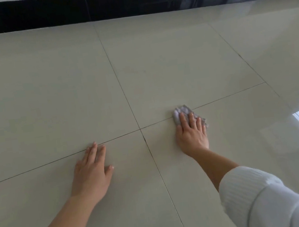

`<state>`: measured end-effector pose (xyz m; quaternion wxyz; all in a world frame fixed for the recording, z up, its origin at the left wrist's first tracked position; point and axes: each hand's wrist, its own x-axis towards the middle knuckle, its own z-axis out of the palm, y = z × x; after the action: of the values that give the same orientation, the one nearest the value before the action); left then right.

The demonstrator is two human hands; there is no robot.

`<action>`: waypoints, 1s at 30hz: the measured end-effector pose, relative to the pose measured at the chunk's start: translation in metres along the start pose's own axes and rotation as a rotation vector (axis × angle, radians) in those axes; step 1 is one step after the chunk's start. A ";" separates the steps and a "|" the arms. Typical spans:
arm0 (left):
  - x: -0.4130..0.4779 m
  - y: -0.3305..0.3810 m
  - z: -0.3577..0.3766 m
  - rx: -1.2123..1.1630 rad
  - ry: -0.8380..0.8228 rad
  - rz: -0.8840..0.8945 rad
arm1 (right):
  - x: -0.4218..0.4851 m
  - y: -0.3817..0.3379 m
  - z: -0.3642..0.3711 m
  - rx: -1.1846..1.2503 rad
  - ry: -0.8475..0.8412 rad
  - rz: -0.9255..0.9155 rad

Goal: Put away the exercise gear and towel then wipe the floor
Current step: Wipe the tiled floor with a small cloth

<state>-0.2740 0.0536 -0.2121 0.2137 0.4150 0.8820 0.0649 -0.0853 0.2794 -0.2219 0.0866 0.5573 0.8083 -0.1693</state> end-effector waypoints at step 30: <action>-0.041 -0.153 0.006 -0.051 0.415 -0.501 | 0.013 -0.212 0.048 -0.012 -0.050 -0.439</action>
<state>-0.3560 -0.0770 -0.2489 0.0491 0.1577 0.9795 0.1156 -0.2901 0.2049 -0.2335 0.0711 0.3632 0.9087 -0.1930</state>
